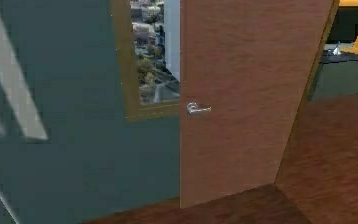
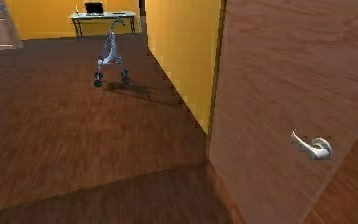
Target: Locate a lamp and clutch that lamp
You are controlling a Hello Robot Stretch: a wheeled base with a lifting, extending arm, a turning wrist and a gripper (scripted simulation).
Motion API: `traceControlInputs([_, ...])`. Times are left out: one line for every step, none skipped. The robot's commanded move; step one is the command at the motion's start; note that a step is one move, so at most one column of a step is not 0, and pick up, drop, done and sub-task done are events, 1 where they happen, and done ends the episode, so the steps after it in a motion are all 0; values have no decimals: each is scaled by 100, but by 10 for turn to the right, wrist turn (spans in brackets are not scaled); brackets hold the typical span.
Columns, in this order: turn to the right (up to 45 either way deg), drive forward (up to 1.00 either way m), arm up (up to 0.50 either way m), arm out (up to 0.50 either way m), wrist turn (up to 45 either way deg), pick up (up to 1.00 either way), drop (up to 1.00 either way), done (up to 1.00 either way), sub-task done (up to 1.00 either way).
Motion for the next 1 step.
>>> traceControlInputs([450, 0, 0, 0, 0, 0, 0, 0, 0])
